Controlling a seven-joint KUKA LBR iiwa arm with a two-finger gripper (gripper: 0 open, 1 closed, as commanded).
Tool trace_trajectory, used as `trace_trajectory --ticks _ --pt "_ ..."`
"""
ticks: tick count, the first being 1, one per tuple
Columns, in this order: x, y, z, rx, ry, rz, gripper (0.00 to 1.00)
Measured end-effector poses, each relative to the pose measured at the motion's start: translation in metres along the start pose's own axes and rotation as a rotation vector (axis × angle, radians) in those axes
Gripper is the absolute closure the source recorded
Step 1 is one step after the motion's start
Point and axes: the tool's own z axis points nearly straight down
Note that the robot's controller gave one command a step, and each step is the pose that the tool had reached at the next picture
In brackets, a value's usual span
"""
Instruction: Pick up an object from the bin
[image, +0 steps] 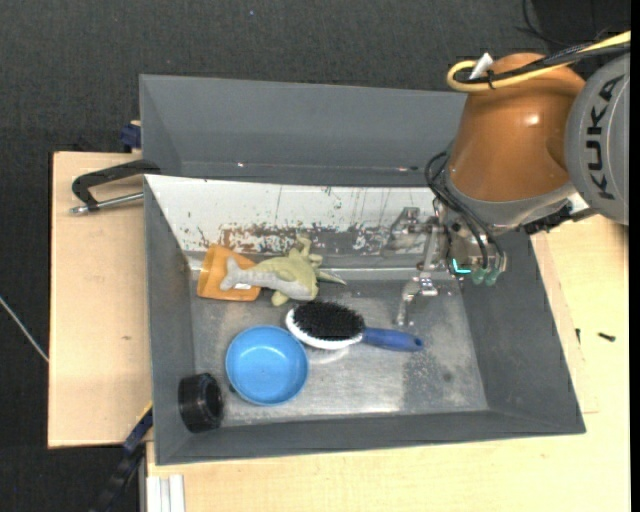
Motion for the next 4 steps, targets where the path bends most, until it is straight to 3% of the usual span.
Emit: trace_trajectory --ticks 1,2,3,4 --pt "-0.001 0.01 0.129 -0.001 0.0 0.2 0.0" --pt "0.007 0.037 0.155 -0.002 -0.005 0.35 0.0" --pt "0.006 0.036 0.154 -0.002 -0.01 0.35 1.0" --pt "0.009 0.039 0.054 -0.005 -0.018 0.379 1.0"
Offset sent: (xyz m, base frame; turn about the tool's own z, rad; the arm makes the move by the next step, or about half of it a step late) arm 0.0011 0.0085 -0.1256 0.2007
